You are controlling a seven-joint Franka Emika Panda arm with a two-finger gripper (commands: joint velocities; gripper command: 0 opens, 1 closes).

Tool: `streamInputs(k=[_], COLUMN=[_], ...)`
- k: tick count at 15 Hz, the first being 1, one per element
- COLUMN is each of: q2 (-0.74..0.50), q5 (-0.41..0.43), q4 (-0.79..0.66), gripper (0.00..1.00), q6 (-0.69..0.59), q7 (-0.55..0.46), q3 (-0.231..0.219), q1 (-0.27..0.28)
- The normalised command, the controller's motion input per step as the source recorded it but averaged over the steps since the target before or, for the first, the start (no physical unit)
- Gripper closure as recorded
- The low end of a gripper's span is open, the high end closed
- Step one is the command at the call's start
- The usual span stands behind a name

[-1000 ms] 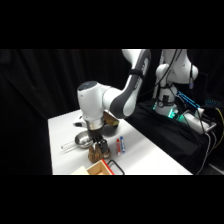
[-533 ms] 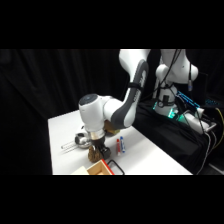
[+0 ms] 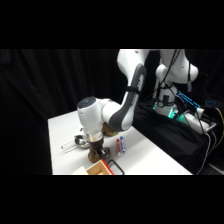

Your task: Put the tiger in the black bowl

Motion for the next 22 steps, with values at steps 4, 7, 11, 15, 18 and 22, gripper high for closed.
streamInputs(k=[4, 7, 11, 15, 18, 22], q2=[0.06, 0.02, -0.29, -0.58, -0.55, -0.6], q5=[0.055, 0.077, 0.06, -0.024, -0.057, -0.035], q4=[0.14, 0.11, -0.1, -0.29, -0.34, -0.47], gripper=[0.95, 0.95, 0.94, 0.95, 0.95, 0.95], q6=[0.04, -0.01, -0.18, -0.28, -0.26, -0.14], q7=[-0.01, -0.02, 0.03, 0.07, 0.05, -0.04], q3=[0.016, 0.029, 0.004, -0.052, -0.062, -0.057], q1=[-0.029, -0.041, -0.013, 0.037, 0.009, -0.083])
